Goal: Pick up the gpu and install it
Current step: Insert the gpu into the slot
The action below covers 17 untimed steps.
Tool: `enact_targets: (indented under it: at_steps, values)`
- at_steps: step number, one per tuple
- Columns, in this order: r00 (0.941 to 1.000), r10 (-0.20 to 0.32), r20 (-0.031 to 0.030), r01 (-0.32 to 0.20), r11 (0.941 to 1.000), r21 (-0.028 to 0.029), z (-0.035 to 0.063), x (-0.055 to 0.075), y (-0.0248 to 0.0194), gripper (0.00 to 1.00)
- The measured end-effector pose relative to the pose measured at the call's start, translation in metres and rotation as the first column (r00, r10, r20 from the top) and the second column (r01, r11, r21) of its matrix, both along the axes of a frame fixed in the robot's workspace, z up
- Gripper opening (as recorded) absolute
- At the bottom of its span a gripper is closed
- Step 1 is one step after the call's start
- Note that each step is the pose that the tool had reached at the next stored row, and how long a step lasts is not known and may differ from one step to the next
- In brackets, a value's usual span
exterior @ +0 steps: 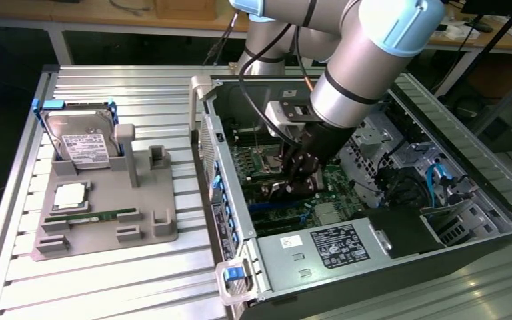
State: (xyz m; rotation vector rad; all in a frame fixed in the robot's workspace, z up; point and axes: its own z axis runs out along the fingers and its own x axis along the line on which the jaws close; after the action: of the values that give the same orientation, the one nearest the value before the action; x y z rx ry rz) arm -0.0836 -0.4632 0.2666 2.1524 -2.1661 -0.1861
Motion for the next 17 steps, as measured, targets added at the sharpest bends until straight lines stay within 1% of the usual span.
enact_targets:
  at_steps: [13, 17]
  values:
    - [1.0000, -0.004, 0.0001, 0.004, 1.0000, 0.0000, 0.0000, 0.0000, -0.0004, 0.27]
    - [1.0000, -0.004, 0.0000, 0.004, 1.0000, 0.0000, 0.0000, -0.0024, -0.0004, 0.27]
